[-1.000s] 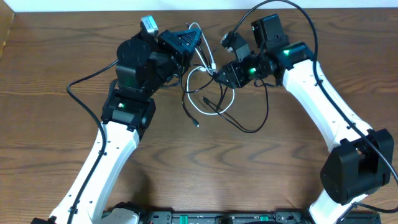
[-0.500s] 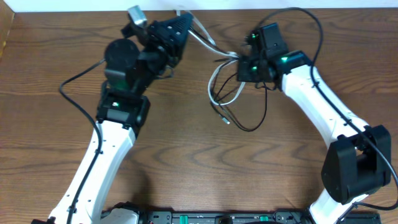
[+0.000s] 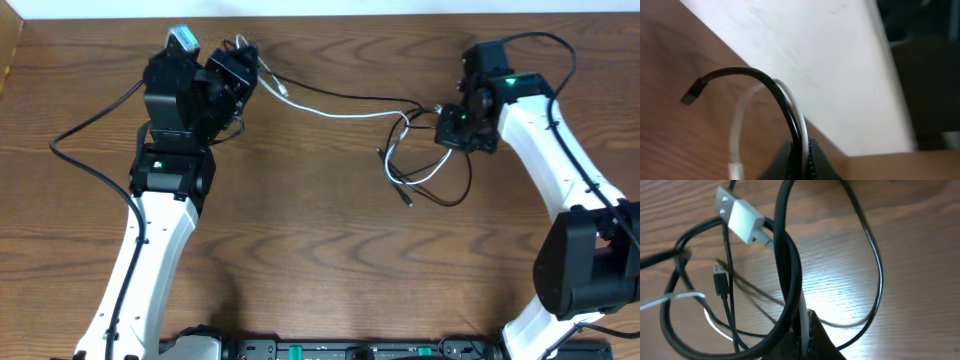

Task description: Untangle cables

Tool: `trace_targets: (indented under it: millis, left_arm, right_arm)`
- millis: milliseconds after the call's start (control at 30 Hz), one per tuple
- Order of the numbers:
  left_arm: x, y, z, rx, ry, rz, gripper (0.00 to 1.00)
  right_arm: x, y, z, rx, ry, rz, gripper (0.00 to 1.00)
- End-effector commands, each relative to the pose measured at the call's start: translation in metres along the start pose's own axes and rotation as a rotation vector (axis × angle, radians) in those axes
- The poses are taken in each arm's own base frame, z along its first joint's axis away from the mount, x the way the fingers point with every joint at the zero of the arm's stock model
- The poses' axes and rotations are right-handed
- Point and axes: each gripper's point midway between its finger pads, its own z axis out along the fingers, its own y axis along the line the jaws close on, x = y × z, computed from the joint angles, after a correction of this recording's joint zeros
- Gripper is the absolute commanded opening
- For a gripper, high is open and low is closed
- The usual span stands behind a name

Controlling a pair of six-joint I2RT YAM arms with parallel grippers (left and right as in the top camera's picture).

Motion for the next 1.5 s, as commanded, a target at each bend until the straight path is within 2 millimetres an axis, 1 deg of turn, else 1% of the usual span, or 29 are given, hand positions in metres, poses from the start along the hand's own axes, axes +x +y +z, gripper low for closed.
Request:
trace_targets:
  millis: [0,133,200,233,300,333,433,567,667,700,767,867,900,933,967,1033,1067,1133,1200,1267,1333,1367,1400,1433,1467]
  left_arm:
    - [-0.037,0.028,-0.011,-0.132,-0.132,0.163,0.08]
    - [-0.061,0.063,-0.024,-0.225,-0.163,0.116,0.08]
    - [-0.074,0.077,-0.032,-0.263,-0.188,0.095,0.07]
    - [-0.08,0.083,-0.035,-0.279,-0.2,0.085,0.07]
    - [-0.085,0.088,-0.039,-0.278,-0.192,0.089,0.07]
    - [-0.083,0.087,-0.039,-0.259,-0.166,0.107,0.07]
    - [-0.069,0.081,-0.035,-0.21,-0.08,0.142,0.07]
    - [-0.042,0.082,-0.03,-0.196,0.033,0.125,0.08]
    - [-0.03,0.084,-0.028,-0.206,0.078,0.175,0.07]
    - [-0.028,0.085,-0.028,-0.208,0.087,0.195,0.07]
    - [-0.029,0.086,-0.029,-0.213,0.087,0.226,0.07]
    - [-0.038,0.087,-0.029,-0.224,0.049,0.232,0.07]
    - [-0.039,0.086,-0.029,-0.221,0.044,0.229,0.08]
    - [-0.041,0.084,-0.029,-0.213,0.037,0.231,0.07]
    - [-0.043,0.08,-0.028,-0.199,0.027,0.228,0.07]
    - [-0.043,0.071,-0.026,-0.154,0.027,0.216,0.07]
    - [-0.041,0.053,-0.025,-0.066,0.043,0.186,0.07]
    - [-0.039,0.022,-0.026,0.072,0.07,0.088,0.07]
    - [-0.04,-0.01,-0.031,0.205,0.093,0.0,0.07]
    - [-0.043,-0.037,-0.038,0.321,0.113,-0.053,0.08]
    - [-0.046,-0.057,-0.046,0.405,0.129,-0.088,0.07]
    - [-0.047,-0.066,-0.05,0.441,0.136,-0.101,0.07]
    - [-0.047,-0.071,-0.052,0.462,0.142,-0.114,0.08]
    - [-0.047,-0.077,-0.054,0.48,0.155,-0.152,0.07]
    - [-0.045,-0.078,-0.054,0.481,0.163,-0.165,0.07]
  right_arm:
    - [-0.009,-0.03,-0.01,0.014,-0.01,0.089,0.01]
    - [-0.016,-0.064,-0.014,0.016,0.003,0.203,0.01]
    - [-0.018,-0.079,-0.016,0.023,0.004,0.245,0.01]
    - [-0.018,-0.086,-0.017,0.026,0.006,0.261,0.01]
    - [-0.018,-0.095,-0.018,0.028,0.012,0.286,0.01]
    - [-0.018,-0.093,-0.019,0.004,0.018,0.262,0.01]
    - [-0.015,-0.074,-0.019,-0.093,0.04,0.172,0.01]
    - [-0.014,-0.059,-0.019,-0.132,0.043,0.107,0.01]
    - [-0.014,-0.046,-0.021,-0.17,0.036,0.024,0.01]
    - [-0.015,-0.046,-0.023,-0.163,0.033,0.014,0.01]
    - [-0.016,-0.053,-0.03,-0.131,0.027,0.03,0.01]
    - [-0.024,-0.074,-0.046,-0.073,-0.004,0.138,0.01]
    - [-0.026,-0.079,-0.05,-0.075,-0.016,0.151,0.09]
    - [-0.029,-0.085,-0.054,-0.074,-0.03,0.163,0.28]
    - [-0.03,-0.091,-0.057,-0.072,-0.037,0.171,0.61]
    - [-0.028,-0.094,-0.061,-0.091,-0.028,0.149,0.69]
    - [-0.025,-0.089,-0.066,-0.142,-0.012,0.109,0.71]
    - [-0.022,-0.076,-0.075,-0.227,0.004,0.048,0.71]
    - [-0.022,-0.066,-0.088,-0.275,0.0,-0.006,0.71]
    - [-0.022,-0.049,-0.103,-0.348,-0.017,-0.095,0.72]
    - [-0.02,-0.027,-0.117,-0.448,-0.038,-0.194,0.72]
    - [-0.018,-0.011,-0.125,-0.516,-0.055,-0.258,0.72]
    - [-0.016,0.002,-0.13,-0.572,-0.069,-0.317,0.72]
    - [-0.01,0.028,-0.137,-0.663,-0.093,-0.434,0.72]
    - [-0.008,0.037,-0.136,-0.677,-0.098,-0.478,0.74]
